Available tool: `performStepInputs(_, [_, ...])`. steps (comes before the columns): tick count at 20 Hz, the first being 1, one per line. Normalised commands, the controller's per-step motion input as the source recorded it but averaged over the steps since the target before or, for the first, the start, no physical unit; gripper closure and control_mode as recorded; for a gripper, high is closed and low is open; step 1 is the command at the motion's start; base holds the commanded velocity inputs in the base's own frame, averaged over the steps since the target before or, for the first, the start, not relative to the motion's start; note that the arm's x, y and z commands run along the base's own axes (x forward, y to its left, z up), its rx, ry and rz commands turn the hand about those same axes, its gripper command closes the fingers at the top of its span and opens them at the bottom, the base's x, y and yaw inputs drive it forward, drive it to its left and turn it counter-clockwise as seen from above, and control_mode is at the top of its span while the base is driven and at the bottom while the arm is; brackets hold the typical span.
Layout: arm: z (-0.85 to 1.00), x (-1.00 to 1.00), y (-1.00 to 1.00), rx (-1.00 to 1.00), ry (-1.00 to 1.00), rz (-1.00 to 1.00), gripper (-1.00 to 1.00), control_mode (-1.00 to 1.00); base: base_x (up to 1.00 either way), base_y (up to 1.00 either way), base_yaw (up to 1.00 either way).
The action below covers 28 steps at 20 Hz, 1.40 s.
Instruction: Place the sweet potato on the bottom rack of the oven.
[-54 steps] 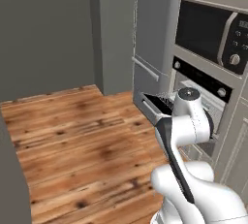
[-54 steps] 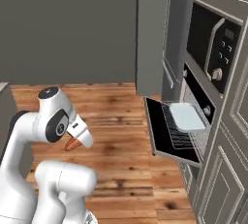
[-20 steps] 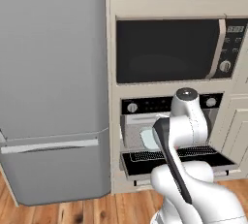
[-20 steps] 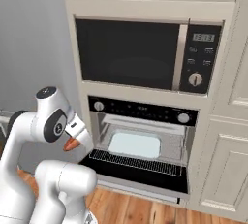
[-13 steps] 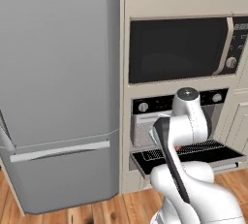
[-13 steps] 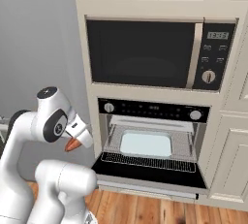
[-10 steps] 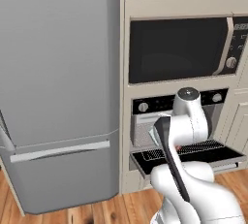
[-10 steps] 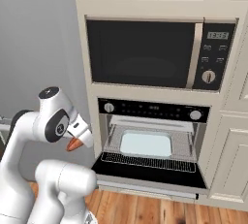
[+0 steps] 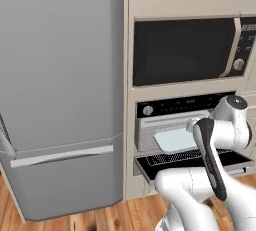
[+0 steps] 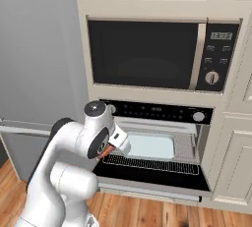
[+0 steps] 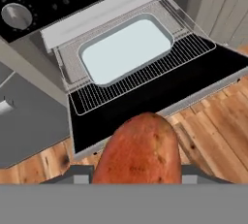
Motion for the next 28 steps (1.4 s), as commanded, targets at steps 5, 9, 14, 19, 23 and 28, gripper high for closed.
performStepInputs(5, [-0.58,0.73,-0.97,0.22,-0.16,0.27,1.0,-1.0,0.0,0.0,0.0])
performStepInputs(9, [-0.56,0.9,-0.49,-0.03,-0.21,0.19,1.0,-1.0,0.0,0.0,0.0])
performStepInputs(14, [-0.06,0.85,-0.32,-0.03,-0.03,0.13,1.0,-1.0,0.0,0.0,0.0])
performStepInputs(19, [0.0,0.56,-0.15,0.0,0.03,0.02,1.0,-1.0,0.0,0.0,0.0])
performStepInputs(23, [-0.14,0.33,-0.13,0.0,0.0,0.0,1.0,-1.0,0.0,0.0,0.0])
performStepInputs(28, [-0.15,0.19,-0.08,0.0,0.0,0.0,1.0,-1.0,0.0,0.0,0.0])
